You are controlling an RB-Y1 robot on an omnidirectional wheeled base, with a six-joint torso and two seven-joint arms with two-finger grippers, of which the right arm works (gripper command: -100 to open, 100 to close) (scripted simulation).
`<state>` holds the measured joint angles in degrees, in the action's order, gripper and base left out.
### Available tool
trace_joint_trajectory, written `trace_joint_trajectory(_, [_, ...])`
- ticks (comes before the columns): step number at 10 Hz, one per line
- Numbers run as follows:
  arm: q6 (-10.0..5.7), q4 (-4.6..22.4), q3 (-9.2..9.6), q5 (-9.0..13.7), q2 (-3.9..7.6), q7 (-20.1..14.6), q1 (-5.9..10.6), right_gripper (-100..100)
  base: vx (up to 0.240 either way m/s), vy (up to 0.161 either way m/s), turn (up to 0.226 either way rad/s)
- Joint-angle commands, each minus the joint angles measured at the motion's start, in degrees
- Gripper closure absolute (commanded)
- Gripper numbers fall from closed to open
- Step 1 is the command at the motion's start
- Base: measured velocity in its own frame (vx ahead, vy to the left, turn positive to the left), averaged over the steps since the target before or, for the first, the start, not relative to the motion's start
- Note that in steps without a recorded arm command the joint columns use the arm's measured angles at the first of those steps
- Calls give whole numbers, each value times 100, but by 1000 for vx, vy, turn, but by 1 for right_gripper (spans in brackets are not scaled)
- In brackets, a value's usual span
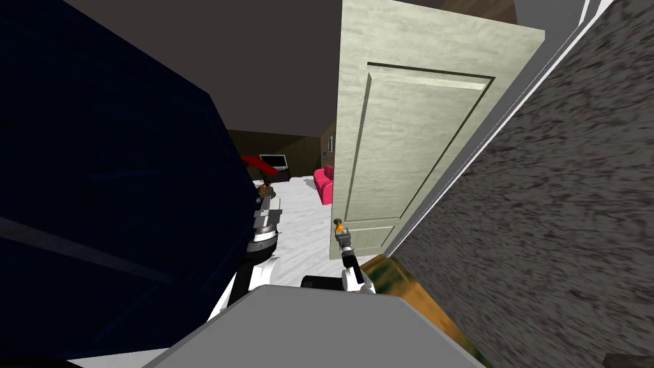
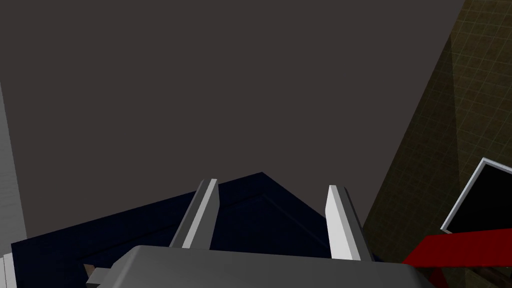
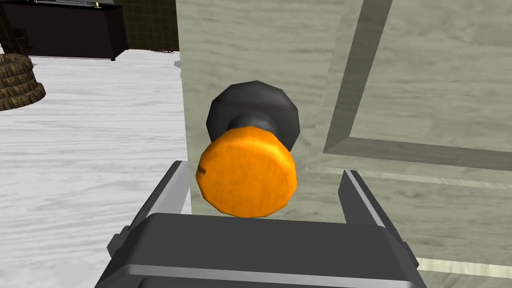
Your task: Push the door open
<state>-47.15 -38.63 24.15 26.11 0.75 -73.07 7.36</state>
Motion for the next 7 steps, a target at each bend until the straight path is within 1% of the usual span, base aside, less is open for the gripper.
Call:
trace_joint_trajectory(1, [0, 0, 0, 0, 0, 0, 0, -100, 89, 18, 5])
trace_joint_trajectory(2, [0, 0, 0, 0, 0, 0, 0, 100, -18, 3, 23])
trace_joint_trajectory(7, [0, 0, 0, 0, 0, 0, 0, 100, -16, -1, 0])
